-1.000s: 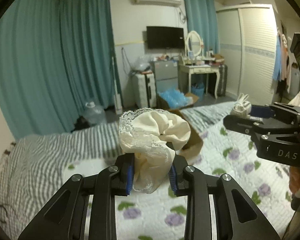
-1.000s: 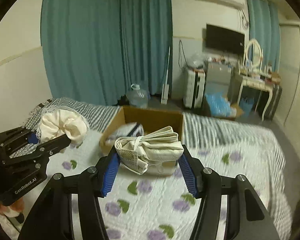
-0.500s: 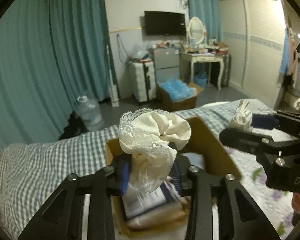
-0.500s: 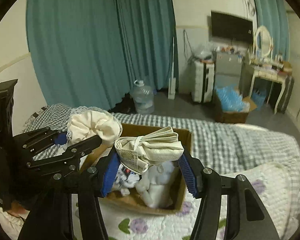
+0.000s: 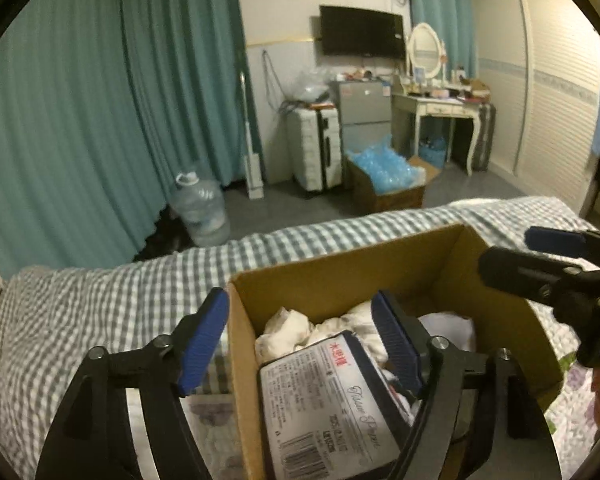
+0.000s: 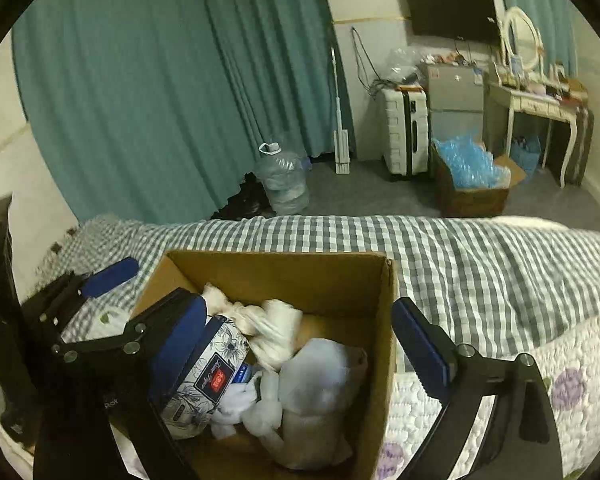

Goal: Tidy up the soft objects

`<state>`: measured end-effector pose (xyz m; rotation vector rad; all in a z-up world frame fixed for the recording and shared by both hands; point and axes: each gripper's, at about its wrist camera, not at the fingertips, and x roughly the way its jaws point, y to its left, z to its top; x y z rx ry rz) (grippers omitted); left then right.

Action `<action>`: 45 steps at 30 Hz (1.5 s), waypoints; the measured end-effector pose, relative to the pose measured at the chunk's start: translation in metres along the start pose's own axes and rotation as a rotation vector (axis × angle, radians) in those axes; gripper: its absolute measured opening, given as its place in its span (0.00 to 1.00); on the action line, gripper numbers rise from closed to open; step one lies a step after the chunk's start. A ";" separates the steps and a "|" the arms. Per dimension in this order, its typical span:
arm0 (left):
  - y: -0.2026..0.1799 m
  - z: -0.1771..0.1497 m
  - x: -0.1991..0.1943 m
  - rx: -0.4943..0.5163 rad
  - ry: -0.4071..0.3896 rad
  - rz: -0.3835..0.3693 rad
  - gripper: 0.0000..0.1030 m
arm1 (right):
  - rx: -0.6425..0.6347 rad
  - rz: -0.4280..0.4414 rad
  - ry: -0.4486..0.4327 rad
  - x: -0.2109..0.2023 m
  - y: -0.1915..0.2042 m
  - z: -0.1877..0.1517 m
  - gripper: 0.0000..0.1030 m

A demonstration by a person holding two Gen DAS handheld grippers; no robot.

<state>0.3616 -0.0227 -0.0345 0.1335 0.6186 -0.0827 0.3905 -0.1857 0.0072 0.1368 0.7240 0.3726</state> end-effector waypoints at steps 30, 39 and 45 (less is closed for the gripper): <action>0.040 0.029 -0.401 -0.068 -0.539 0.055 0.97 | -0.215 -0.167 -0.487 -0.422 0.166 0.002 0.99; 0.036 -0.026 -0.399 -0.022 -0.608 0.114 0.97 | -0.248 -0.118 -0.545 -0.415 0.180 -0.049 0.99; 0.040 -0.068 -0.343 -0.067 -0.538 0.116 0.97 | -0.233 -0.113 -0.491 -0.346 0.163 -0.088 0.99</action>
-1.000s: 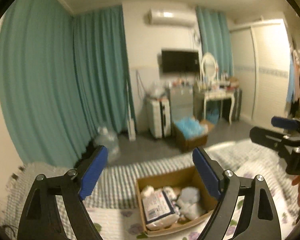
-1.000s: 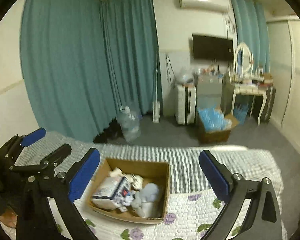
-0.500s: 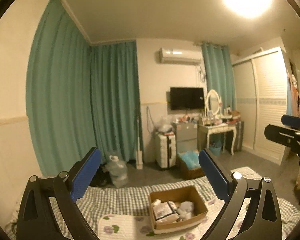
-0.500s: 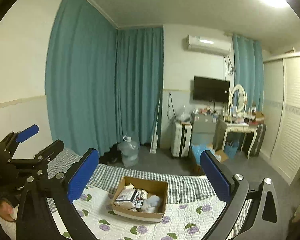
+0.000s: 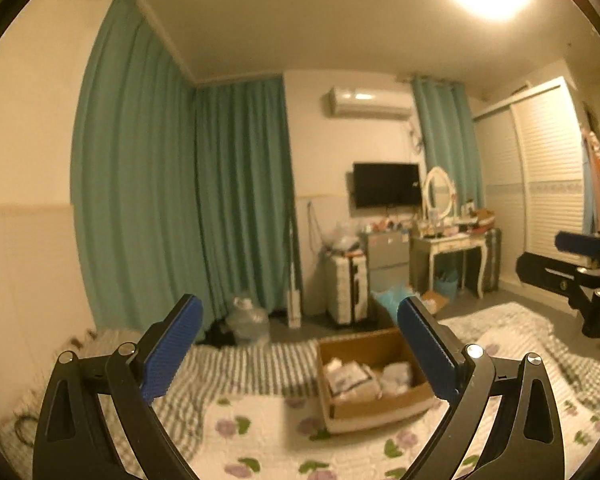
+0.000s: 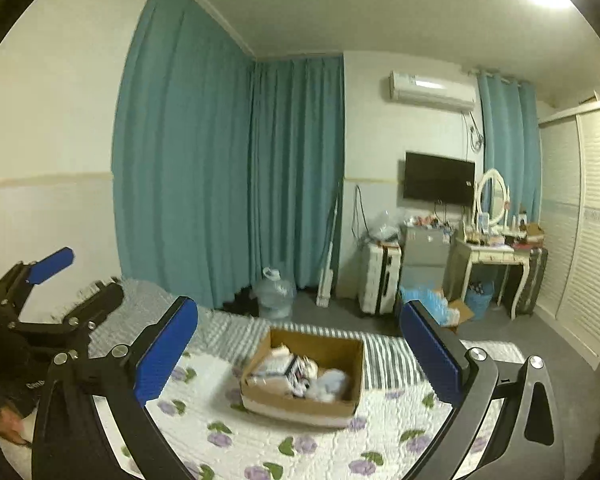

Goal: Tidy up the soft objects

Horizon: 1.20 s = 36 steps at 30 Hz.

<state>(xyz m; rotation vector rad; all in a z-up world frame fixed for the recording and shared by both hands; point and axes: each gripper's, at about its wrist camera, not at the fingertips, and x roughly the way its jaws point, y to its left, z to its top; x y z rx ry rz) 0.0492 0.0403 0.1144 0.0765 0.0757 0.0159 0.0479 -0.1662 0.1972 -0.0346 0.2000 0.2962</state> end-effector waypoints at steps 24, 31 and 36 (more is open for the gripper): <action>-0.016 -0.105 0.041 0.030 0.188 0.015 0.97 | 0.110 -0.091 0.187 0.081 -0.030 -0.137 0.99; -0.015 -0.108 0.043 0.018 0.207 -0.004 0.97 | 0.094 -0.096 0.186 0.080 -0.024 -0.137 0.99; -0.016 -0.109 0.045 0.013 0.220 -0.011 0.97 | 0.077 -0.095 0.190 0.081 -0.020 -0.139 0.99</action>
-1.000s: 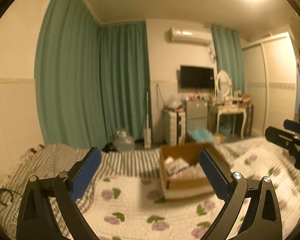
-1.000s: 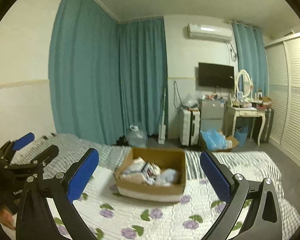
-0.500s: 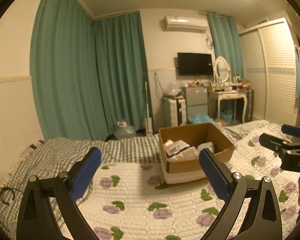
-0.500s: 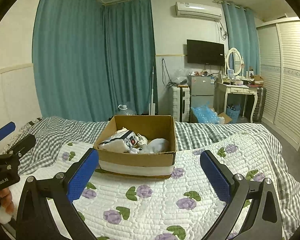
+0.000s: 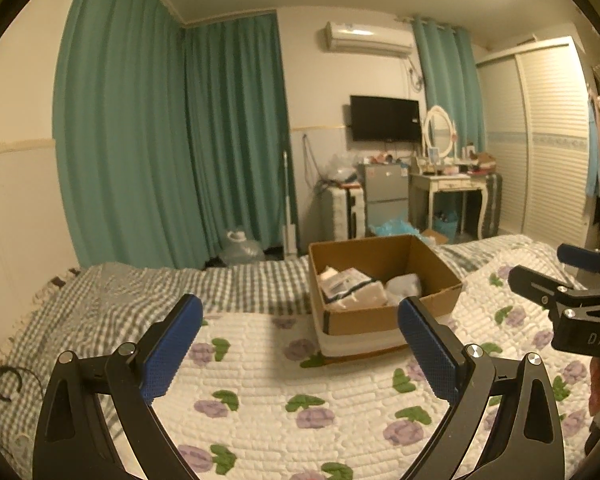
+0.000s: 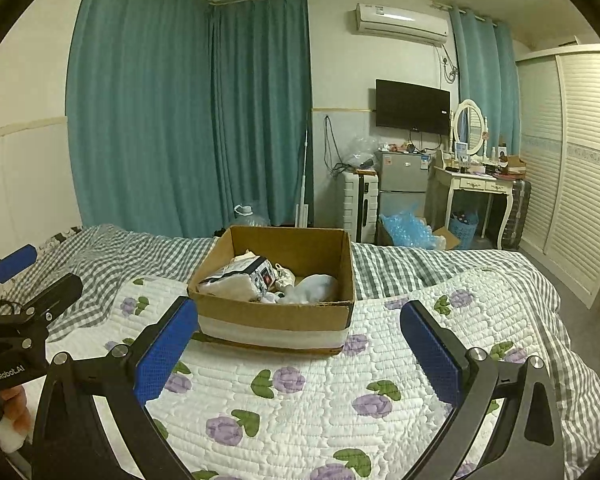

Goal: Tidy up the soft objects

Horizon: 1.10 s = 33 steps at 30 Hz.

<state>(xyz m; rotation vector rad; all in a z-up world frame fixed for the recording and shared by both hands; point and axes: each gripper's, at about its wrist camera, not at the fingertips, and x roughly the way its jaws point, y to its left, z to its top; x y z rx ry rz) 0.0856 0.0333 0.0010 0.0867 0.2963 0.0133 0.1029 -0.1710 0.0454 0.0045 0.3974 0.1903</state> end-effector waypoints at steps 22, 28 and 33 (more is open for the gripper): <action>0.009 0.000 0.000 -0.024 0.015 0.003 0.97 | -0.005 -0.007 0.013 0.002 0.002 -0.002 0.99; 0.008 0.000 0.001 -0.025 0.022 0.005 0.97 | -0.010 -0.004 0.018 0.003 0.002 -0.003 0.99; 0.008 -0.001 0.001 -0.022 0.020 0.010 0.97 | -0.011 -0.005 0.020 0.004 0.002 -0.005 0.99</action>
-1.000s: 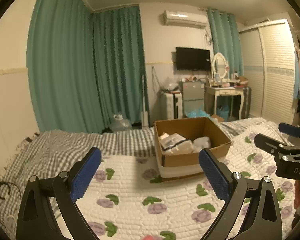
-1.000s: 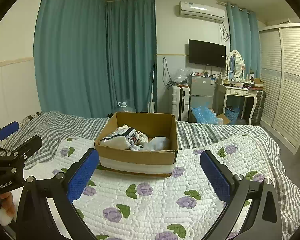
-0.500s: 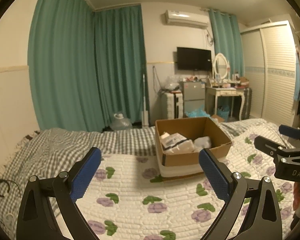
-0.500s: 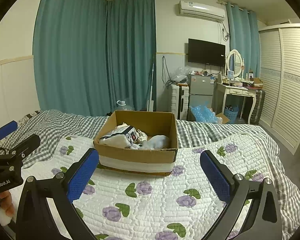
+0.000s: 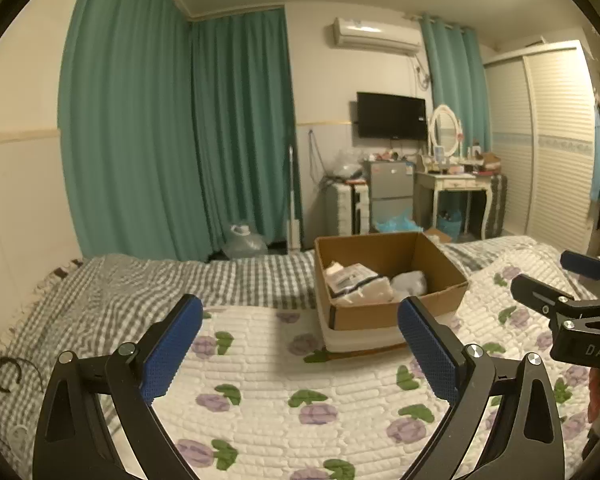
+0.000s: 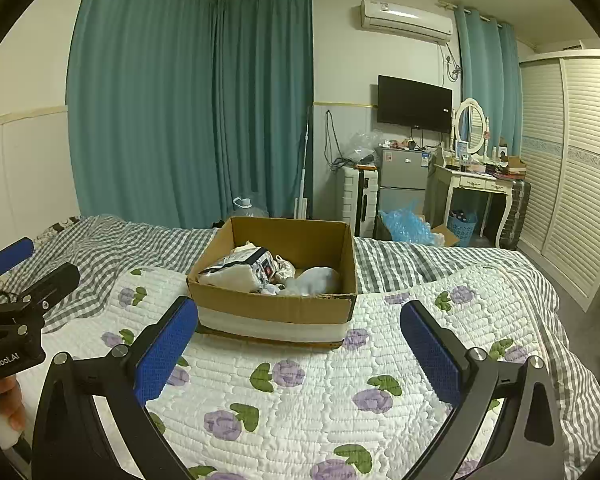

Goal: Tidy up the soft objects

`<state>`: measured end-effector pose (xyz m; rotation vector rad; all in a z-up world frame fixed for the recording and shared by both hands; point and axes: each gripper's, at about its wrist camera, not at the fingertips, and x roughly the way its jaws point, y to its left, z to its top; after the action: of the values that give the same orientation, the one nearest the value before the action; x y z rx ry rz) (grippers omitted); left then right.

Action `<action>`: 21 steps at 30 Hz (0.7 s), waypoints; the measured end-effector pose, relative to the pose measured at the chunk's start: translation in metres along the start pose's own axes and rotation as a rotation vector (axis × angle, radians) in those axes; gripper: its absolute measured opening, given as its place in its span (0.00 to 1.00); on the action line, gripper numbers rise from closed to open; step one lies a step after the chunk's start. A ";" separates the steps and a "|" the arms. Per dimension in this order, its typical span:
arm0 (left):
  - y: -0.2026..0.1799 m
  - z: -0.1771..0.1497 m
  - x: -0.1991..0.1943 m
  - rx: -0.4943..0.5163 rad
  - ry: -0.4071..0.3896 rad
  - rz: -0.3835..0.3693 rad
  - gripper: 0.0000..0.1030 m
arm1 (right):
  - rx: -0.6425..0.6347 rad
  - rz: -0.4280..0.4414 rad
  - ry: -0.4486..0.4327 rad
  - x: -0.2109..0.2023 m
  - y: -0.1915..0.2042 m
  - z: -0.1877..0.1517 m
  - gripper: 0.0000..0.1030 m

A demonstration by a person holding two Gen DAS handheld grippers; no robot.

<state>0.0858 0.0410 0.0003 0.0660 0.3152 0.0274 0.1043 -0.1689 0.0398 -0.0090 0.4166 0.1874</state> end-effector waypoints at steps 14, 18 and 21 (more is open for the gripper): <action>0.000 -0.001 0.000 0.001 0.002 0.002 0.97 | -0.003 0.000 0.006 0.001 0.000 -0.003 0.99; -0.001 -0.001 0.000 0.000 0.001 0.003 0.97 | -0.003 0.000 0.004 0.001 0.000 -0.003 0.99; -0.001 -0.001 0.000 -0.001 0.002 0.000 0.97 | -0.004 0.000 0.007 0.002 0.000 -0.003 0.99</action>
<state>0.0851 0.0404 -0.0007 0.0655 0.3173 0.0277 0.1047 -0.1683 0.0368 -0.0133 0.4230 0.1882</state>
